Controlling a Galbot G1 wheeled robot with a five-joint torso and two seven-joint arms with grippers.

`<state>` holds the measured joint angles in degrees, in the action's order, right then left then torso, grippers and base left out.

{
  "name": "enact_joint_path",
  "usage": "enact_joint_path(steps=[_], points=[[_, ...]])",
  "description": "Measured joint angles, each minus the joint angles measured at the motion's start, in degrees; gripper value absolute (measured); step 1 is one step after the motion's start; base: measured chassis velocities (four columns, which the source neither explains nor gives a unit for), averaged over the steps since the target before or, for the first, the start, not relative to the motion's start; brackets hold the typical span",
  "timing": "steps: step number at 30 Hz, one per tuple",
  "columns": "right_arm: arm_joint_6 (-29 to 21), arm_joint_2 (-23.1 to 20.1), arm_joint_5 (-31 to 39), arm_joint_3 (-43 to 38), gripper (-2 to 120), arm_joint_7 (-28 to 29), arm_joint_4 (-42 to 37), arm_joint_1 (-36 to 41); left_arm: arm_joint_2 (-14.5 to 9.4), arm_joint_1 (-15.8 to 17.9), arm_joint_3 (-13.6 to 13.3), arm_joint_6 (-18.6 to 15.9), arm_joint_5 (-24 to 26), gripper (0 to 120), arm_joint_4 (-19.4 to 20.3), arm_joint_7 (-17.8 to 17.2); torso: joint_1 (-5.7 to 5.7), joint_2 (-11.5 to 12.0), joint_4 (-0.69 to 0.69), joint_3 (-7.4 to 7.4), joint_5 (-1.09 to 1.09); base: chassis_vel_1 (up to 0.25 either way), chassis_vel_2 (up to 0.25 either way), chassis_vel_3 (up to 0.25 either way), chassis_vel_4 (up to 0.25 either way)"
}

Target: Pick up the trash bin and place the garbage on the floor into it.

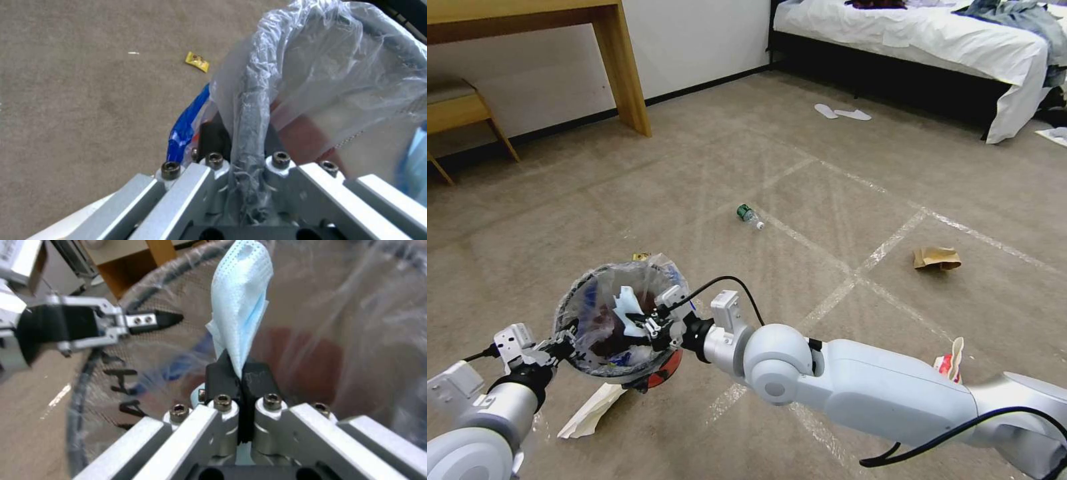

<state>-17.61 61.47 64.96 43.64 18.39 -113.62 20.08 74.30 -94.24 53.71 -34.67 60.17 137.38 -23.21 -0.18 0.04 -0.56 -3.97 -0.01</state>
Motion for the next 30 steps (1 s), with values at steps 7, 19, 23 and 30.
enact_joint_path(steps=[7,19,23,30], points=[[-0.3,-0.7,-1.3,0.0,0,0.2,0.2,1.7,0.2,-0.4,0.2,0.1,-0.2,2,0.3,0.0,0.0,0.0,0.0,0.0,0.0,0.0,0.0,0.0,0.0],[-0.8,-1.0,-1.4,0.2,36,-0.2,-0.2,1.3,0.3,-0.7,0.4,0.1,-0.3,2,0.5,0.0,0.0,0.0,0.0,0.0,0.0,0.0,0.0,0.0,0.0],[-0.9,-0.8,-1.4,0.3,56,-0.5,-0.2,1.2,0.3,-0.9,0.5,0.1,-0.2,2,0.7,0.1,0.0,0.0,0.0,0.0,0.01,0.0,0.0,0.0,0.0],[-0.9,-0.8,-1.5,0.3,91,-0.5,-0.3,1.3,0.3,-1.0,0.6,0.2,-0.1,2,0.7,0.1,-0.01,0.0,0.0,0.0,0.01,0.0,0.0,0.0,0.0]])
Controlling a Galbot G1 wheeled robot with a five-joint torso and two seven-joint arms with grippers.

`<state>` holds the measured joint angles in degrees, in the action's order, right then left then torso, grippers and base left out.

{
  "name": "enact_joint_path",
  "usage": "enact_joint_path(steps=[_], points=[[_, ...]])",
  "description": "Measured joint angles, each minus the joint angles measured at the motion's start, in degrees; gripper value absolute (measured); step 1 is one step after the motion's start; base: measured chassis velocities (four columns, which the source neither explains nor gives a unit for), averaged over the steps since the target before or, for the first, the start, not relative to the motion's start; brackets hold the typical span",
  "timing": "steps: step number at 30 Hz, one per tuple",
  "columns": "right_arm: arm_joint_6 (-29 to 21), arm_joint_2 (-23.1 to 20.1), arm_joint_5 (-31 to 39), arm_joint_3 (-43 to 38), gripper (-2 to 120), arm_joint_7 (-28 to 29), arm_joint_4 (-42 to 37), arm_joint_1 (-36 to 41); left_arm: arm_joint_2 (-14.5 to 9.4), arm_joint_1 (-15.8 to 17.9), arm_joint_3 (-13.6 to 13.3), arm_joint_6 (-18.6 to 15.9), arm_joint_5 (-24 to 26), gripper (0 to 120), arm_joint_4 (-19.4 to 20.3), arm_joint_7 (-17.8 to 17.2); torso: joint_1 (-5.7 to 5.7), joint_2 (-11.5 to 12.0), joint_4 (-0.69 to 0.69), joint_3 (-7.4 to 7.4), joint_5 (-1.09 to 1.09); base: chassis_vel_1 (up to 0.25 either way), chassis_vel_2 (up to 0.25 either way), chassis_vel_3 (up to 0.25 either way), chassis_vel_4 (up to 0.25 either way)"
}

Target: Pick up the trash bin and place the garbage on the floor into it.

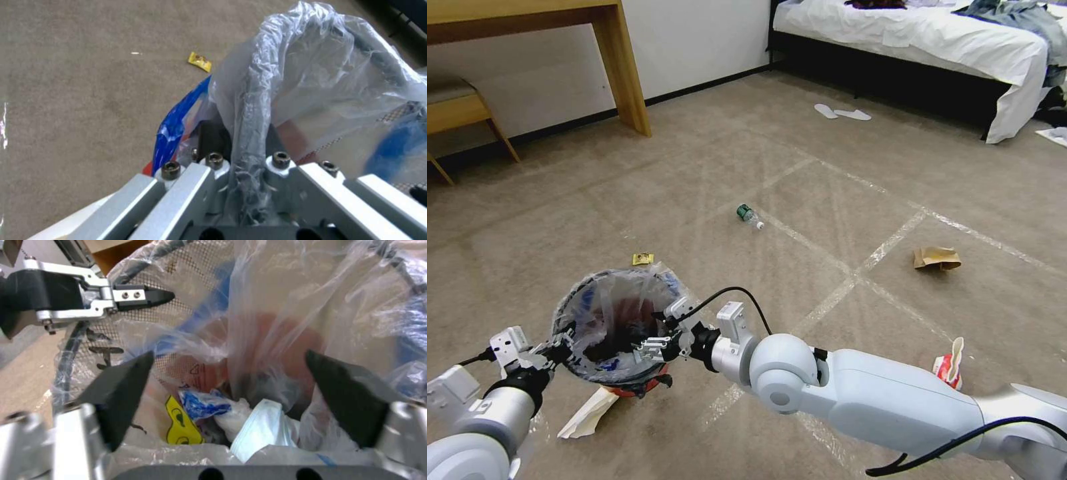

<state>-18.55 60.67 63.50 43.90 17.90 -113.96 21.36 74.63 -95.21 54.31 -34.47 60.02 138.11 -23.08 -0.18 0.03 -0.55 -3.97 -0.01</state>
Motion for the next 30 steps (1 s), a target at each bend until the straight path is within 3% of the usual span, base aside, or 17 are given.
enact_joint_path(steps=[4,14,30], points=[[0.0,0.1,0.0,-0.1,99,0.0,-0.1,0.2,0.1,-0.1,0.0,0.0,0.0,2,0.0,0.0,0.0,0.0,0.0,0.0,0.0,0.0,0.0,0.0,0.0],[1.6,0.9,0.3,-2.5,100,-0.8,-0.7,0.9,0.2,-0.3,0.0,0.1,-0.4,2,-0.1,0.1,0.0,0.0,0.0,0.0,0.0,0.0,0.0,0.0,0.0],[8.1,3.5,0.6,-11.8,100,-4.7,-1.2,2.2,0.3,0.2,-0.4,0.2,-0.9,2,-1.2,0.2,0.0,0.0,0.0,0.0,0.0,0.0,0.0,0.0,0.0]])
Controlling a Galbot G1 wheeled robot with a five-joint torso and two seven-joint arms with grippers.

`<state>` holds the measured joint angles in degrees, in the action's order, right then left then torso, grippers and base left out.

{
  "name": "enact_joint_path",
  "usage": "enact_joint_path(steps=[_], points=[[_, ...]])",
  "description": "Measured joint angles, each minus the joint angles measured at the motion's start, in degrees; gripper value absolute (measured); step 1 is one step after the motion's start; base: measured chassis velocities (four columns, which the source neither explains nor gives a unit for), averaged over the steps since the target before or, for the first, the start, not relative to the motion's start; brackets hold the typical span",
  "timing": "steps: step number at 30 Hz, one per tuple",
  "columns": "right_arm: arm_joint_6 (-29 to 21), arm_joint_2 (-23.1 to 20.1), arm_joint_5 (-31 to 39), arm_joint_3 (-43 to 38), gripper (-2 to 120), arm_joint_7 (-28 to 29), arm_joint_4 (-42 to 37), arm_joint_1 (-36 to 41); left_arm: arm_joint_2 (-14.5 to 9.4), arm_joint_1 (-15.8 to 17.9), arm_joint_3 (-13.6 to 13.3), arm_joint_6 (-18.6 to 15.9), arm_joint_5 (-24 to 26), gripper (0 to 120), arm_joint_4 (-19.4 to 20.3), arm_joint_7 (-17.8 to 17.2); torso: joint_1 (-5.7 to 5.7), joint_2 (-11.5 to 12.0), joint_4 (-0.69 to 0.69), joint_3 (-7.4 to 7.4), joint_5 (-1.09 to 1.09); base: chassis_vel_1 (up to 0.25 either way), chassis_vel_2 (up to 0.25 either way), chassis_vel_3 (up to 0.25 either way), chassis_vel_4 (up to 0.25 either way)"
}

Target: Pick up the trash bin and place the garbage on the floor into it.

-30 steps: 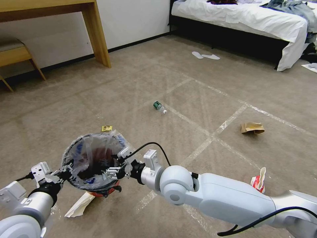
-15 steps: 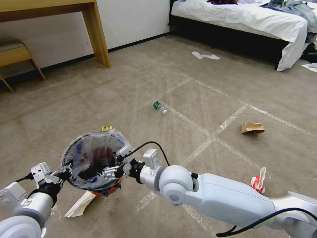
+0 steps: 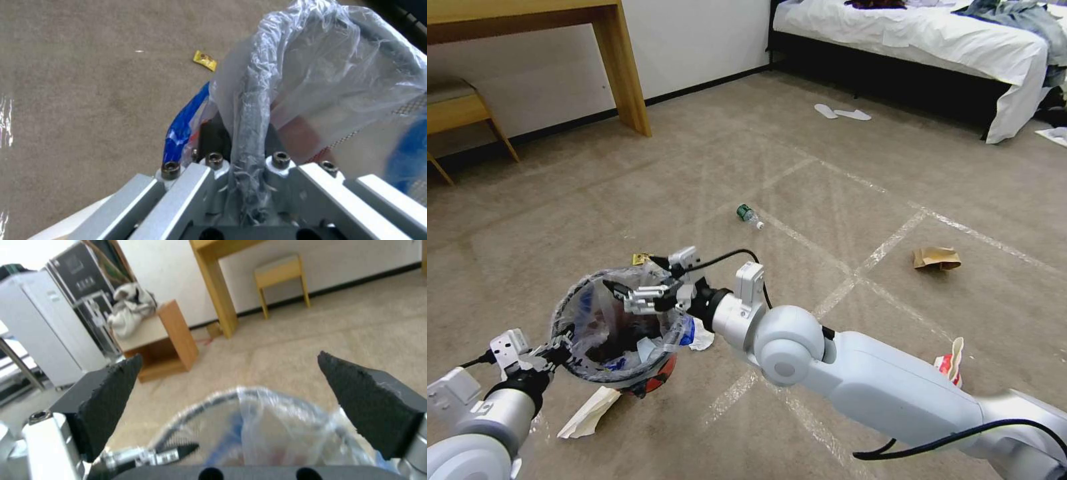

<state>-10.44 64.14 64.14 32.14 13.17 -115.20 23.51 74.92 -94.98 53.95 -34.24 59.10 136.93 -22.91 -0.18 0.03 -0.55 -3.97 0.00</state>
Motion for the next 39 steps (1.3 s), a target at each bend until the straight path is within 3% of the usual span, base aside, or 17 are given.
enact_joint_path(steps=[8,10,17,23,28,32,35,39], points=[[5.3,0.3,-1.0,-3.6,100,-4.2,0.1,1.8,0.2,0.3,-0.1,0.0,0.0,2,-0.2,0.0,0.0,0.0,0.0,0.0,0.0,0.0,0.0,0.0,0.0],[10.4,-0.4,-1.8,-6.4,100,-8.9,0.4,3.4,0.1,0.1,0.1,0.0,0.0,2,-0.2,0.0,0.0,0.0,0.0,0.0,-0.01,0.0,0.0,0.0,0.0],[17.9,-2.6,-4.8,-14.5,100,-15.3,-0.1,8.4,0.5,-0.2,0.2,0.0,-0.3,2,-0.1,0.0,0.0,0.0,-0.01,0.0,-0.01,0.0,0.0,0.0,0.0],[21.6,-6.1,-7.2,-26.8,100,-18.7,-2.8,16.1,0.8,-0.6,0.2,0.1,-0.7,2,0.0,0.0,0.0,0.0,-0.01,0.0,-0.02,0.0,0.0,0.0,0.0],[24.1,-9.2,-12.1,-40.1,100,-20.2,-7.0,27.9,1.4,-1.0,0.1,0.3,-1.2,2,0.0,0.0,0.0,0.0,-0.01,0.0,-0.02,0.0,0.0,0.0,0.0],[24.5,-9.3,-14.6,-47.0,100,-20.1,-9.5,32.8,1.6,-1.2,0.1,0.5,-1.5,2,0.0,0.1,0.0,0.0,-0.01,0.01,-0.02,0.0,0.0,0.0,0.0],[27.2,-9.1,-16.3,-57.3,100,-21.7,-12.7,39.3,1.5,-1.3,0.4,0.7,-1.5,2,0.1,0.1,0.0,0.0,0.0,0.01,-0.01,0.0,0.0,0.0,0.0],[29.1,-8.9,-17.3,-63.0,100,-23.0,-14.4,45.3,1.6,-1.3,0.5,0.8,-1.5,2,0.3,0.1,0.0,0.0,0.0,0.0,-0.01,0.0,0.0,0.0,0.0]])
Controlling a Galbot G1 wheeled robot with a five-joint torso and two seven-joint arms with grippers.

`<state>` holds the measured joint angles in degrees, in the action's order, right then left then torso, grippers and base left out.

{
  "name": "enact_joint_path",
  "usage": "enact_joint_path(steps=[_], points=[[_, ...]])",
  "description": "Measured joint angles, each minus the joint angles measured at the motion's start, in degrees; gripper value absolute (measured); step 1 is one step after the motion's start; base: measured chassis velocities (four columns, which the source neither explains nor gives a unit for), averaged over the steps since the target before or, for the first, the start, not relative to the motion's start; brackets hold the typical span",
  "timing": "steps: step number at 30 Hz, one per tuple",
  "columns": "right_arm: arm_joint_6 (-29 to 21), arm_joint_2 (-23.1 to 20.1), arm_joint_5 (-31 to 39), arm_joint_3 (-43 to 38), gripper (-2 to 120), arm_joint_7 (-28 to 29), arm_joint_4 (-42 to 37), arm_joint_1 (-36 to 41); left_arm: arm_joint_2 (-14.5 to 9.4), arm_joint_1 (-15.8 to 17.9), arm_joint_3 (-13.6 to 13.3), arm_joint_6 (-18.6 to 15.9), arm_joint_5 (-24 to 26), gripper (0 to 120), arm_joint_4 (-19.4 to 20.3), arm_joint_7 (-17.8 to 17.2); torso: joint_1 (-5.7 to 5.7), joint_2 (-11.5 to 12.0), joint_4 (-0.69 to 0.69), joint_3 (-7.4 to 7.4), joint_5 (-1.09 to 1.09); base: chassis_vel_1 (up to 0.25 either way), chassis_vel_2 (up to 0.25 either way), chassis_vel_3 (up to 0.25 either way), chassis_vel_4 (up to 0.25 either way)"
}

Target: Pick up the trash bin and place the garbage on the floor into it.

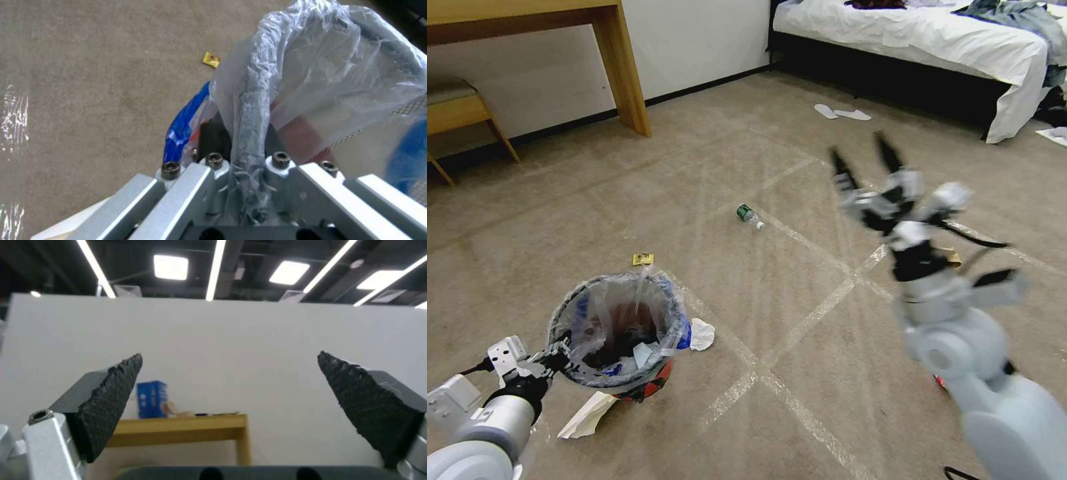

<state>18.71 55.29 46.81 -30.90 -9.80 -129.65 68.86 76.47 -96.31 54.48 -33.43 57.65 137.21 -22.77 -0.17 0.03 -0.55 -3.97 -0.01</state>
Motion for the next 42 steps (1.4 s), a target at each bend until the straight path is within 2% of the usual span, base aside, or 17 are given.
enact_joint_path(steps=[3,4,6,7,14,16,19,21,24,26,27,31,32,34,37,40,42], points=[[0.1,0.7,-3.9,-3.4,100,0.7,-1.1,5.6,0.2,0.0,0.1,0.2,-0.1,2,0.1,0.0,0.0,0.0,-0.01,0.0,0.01,0.0,0.0,0.0,0.0],[-0.1,1.7,-8.6,-5.1,100,3.2,-1.8,9.4,0.4,0.0,0.1,0.4,-0.3,2,0.2,0.0,0.0,0.0,0.0,0.0,0.0,0.0,0.0,0.0,0.0],[-0.6,2.5,-11.6,-5.9,100,4.9,-2.3,11.4,0.6,0.0,0.2,0.5,-0.4,2,0.3,0.0,0.0,0.0,-0.01,0.01,0.0,0.0,0.0,0.0,0.0],[-1.3,4.3,-15.7,-6.7,100,8.4,-3.2,14.1,0.7,0.0,0.2,0.6,-0.5,2,0.5,0.0,0.0,0.0,-0.01,0.0,0.0,0.0,0.0,0.0,0.0],[-4.0,9.6,-24.7,-7.7,100,15.9,-5.0,19.6,0.7,0.2,0.2,0.7,-0.5,2,0.6,0.0,0.0,0.0,0.0,0.0,0.01,0.0,0.0,0.0,0.0],[-6.8,11.9,-29.0,-7.7,100,20.8,-4.4,22.1,0.7,0.3,0.2,0.8,-0.4,2,0.6,0.0,0.0,0.0,-0.01,0.0,0.02,0.0,0.0,0.0,0.0],[-9.1,12.7,-30.0,-8.0,100,24.0,-3.3,22.5,0.7,0.4,0.2,0.9,-0.4,2,0.6,0.0,0.0,0.0,-0.01,0.0,0.02,0.0,0.0,0.0,0.0],[-14.2,13.3,-31.0,-9.0,100,32.7,0.3,21.9,0.7,0.3,0.2,1.0,-0.4,2,0.5,0.1,0.0,0.0,0.0,0.0,0.01,0.0,0.0,0.0,0.0],[-17.4,13.3,-30.3,-9.7,100,36.2,1.4,21.8,0.7,0.3,0.2,1.0,-0.4,2,0.5,0.1,0.0,0.0,0.02,-0.01,0.0,0.0,0.0,0.0,0.0],[-27.3,12.7,-23.6,-11.8,100,43.6,4.4,21.8,0.8,0.3,-0.2,1.1,-0.5,2,0.3,0.2,0.0,0.0,-0.01,0.0,0.01,0.0,0.0,0.0,0.0],[-27.3,12.7,-23.6,-11.8,100,43.6,4.4,21.8,0.8,0.3,-0.2,1.1,-0.5,2,0.3,0.2,0.0,0.0,-0.01,0.0,0.01,0.0,0.0,0.0,0.0],[-35.0,12.2,-17.7,-12.9,100,48.3,8.9,20.1,0.7,0.3,-0.6,1.3,-0.8,2,0.0,0.5,0.0,0.0,-0.01,0.0,0.0,0.0,0.0,0.0,0.0],[-35.0,12.2,-17.7,-12.9,100,48.3,8.9,20.1,0.7,0.3,-0.6,1.3,-0.8,2,0.0,0.5,0.0,0.0,-0.01,0.0,0.0,0.0,0.0,0.0,0.0],[-42.0,12.0,-11.4,-12.2,100,51.6,13.9,17.3,0.7,0.3,-0.7,1.6,-1.1,2,-0.2,0.6,0.0,0.0,0.0,0.0,0.03,0.0,0.0,0.0,0.0],[-44.4,12.0,-8.5,-10.7,100,53.1,20.4,14.6,0.6,0.1,-0.7,1.7,-1.1,2,-0.2,0.7,0.0,0.0,0.01,-0.01,-0.02,0.0,0.0,0.0,0.0],[-45.4,12.0,-7.7,-10.3,100,53.3,23.2,13.5,0.5,0.1,-0.6,1.7,-1.1,2,-0.2,0.7,0.0,0.0,0.0,0.0,0.0,0.0,0.0,0.0,0.0],[-46.5,12.2,-6.2,-9.6,100,53.1,30.9,10.6,0.5,-0.2,-0.4,1.8,-0.9,2,-0.1,0.7,0.0,0.0,-0.01,-0.01,0.0,0.0,0.0,0.0,0.0]])
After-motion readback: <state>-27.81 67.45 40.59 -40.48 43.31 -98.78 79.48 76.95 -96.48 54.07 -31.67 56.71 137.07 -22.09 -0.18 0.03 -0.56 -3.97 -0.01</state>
